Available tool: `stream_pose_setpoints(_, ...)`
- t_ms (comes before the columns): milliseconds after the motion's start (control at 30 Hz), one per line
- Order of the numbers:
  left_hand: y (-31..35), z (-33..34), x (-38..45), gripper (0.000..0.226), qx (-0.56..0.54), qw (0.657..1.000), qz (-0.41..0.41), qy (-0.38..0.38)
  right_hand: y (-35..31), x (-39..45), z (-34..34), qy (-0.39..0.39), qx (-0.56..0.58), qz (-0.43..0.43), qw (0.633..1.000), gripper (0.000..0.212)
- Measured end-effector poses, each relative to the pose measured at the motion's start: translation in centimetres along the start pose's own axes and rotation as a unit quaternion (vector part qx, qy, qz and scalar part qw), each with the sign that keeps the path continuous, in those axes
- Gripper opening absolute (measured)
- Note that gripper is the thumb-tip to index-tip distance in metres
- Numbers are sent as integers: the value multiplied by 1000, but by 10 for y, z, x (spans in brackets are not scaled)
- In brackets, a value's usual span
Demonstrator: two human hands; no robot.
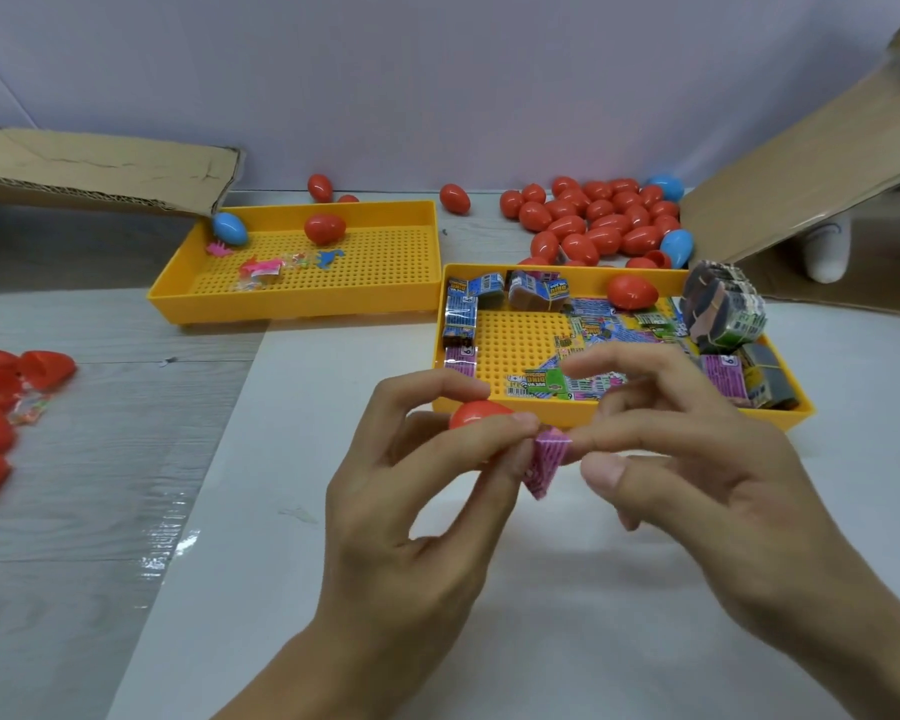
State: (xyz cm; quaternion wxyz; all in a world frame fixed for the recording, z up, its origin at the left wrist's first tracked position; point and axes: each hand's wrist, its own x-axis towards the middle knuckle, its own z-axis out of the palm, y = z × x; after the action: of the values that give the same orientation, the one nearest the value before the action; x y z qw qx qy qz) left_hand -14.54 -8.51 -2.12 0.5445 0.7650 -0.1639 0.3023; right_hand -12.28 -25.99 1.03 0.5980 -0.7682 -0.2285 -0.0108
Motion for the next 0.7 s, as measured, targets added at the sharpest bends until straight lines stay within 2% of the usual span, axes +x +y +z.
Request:
stream_pose_setpoints(33,0,0,0,15,18,1000,20,-6,-1,1,0,-4,28,13,1000,19)
stream_pose_setpoints(133,2,-1,0,18,72,994,76,-14,-2,3,-1,-1,126,83,989,53)
stream_pose_setpoints(167,2,-1,0,19,82,992,90,-14,-2,3,-1,5,142,98,985,52)
stream_pose_setpoints(267,2,0,0,20,85,991,101,-11,-3,4,4,20,152,128,980,31)
stream_pose_setpoints(367,0,1,-1,20,19,999,43,-1,-1,3,4,41,240,202,949,15)
stream_pose_setpoints(500,-2,0,1,30,-46,998,-37,-13,-6,5,1,54,272,236,931,11)
stream_pose_setpoints(633,-2,2,0,24,-58,997,-37,-48,-5,5,0,41,274,252,927,8)
stream_pose_setpoints(700,-3,3,-1,17,-41,998,-23,-51,-3,5,0,28,292,253,922,18)
